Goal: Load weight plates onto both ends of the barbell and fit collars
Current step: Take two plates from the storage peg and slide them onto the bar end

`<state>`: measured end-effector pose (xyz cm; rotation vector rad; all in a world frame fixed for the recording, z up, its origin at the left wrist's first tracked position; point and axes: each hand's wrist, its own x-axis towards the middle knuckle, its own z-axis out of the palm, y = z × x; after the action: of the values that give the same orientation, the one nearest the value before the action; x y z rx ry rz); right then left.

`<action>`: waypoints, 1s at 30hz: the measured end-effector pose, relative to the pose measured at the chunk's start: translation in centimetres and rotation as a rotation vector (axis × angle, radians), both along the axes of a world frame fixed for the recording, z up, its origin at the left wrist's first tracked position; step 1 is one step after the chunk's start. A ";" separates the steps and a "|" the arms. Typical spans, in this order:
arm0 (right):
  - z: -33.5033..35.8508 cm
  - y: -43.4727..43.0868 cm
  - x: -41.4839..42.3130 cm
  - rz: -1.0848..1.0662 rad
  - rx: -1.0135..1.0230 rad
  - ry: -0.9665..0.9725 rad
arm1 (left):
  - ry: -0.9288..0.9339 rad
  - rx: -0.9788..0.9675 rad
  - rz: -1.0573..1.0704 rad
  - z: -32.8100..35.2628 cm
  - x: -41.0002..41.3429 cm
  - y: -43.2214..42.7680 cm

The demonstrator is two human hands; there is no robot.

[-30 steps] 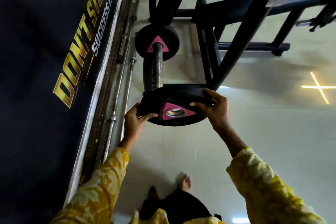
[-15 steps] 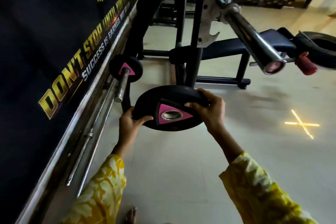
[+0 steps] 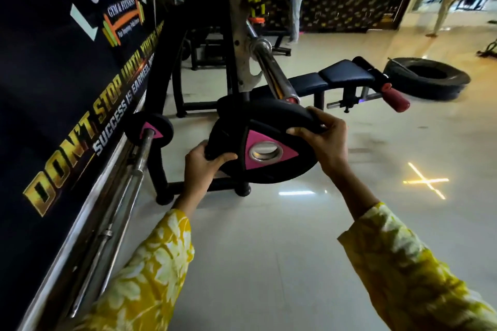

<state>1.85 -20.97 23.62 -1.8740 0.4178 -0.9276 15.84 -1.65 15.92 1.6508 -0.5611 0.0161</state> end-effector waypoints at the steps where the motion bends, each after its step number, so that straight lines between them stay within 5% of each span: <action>1: 0.5 -0.9 -0.2 -0.003 -0.003 -0.025 | -0.034 0.001 -0.012 1.1 -0.2 -0.8; 10: 3.8 -7.5 1.1 0.006 -0.039 -0.146 | -0.135 0.068 0.030 7.2 1.9 -7.7; 17: 2.3 -12.3 6.1 0.178 -0.020 -0.132 | -0.089 0.059 0.151 6.4 4.3 -9.8; 24: 1.2 -13.1 8.4 0.109 -0.072 -0.140 | -0.140 0.093 0.179 6.7 5.3 -11.2; 26: 0.3 -13.5 10.1 0.030 -0.186 -0.173 | -0.357 0.076 0.323 6.5 5.4 -12.3; 30: -2.0 -13.7 13.6 -0.276 -0.722 -0.153 | -1.031 0.259 0.450 6.4 6.6 -15.8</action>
<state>15.45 -34.65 21.58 -2.3991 0.2654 -1.5456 22.41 -17.49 22.34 1.9237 -0.9596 1.2190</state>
